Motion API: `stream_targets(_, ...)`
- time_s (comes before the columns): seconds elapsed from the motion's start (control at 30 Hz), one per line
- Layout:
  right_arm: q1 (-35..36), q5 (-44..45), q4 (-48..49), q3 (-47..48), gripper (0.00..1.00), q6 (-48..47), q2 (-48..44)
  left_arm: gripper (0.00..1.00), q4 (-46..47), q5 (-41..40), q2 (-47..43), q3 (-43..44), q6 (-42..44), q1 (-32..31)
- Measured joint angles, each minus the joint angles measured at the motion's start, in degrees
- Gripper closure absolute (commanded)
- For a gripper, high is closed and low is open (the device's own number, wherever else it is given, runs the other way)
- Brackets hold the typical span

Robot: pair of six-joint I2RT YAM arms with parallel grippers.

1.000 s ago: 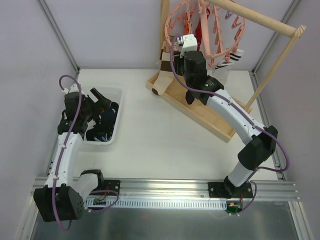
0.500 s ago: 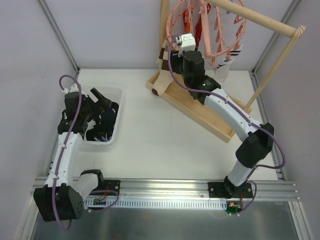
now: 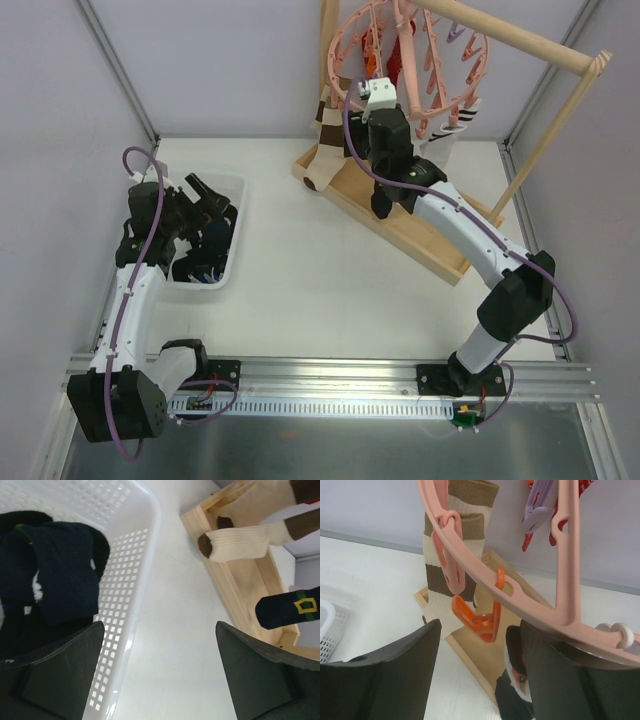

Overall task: Clip the socks to the hanger
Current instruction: Open the clamp at the hanger.

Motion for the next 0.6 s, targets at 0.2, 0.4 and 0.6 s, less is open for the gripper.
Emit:
stream_targets(0.2, -0.4, -0.7, 0.0, -0.3, 0.31, -0.6, -0.4, 0.07, 3.4, 6.8, 0.0, 0.3, 0.9, -0.4)
stream_targets(0.4, -2.1, -2.6, 1.9, -0.5, 0.31, -0.8, -0.4, 0.07, 10.8, 7.8, 1.3, 3.8, 0.7, -8.8)
stream_targets(0.6, -4.0, -4.7, 7.3, -4.9, 0.34, -1.3, -0.5, 0.07, 22.3, 7.3, 10.2, 10.8, -1.9, -12.5)
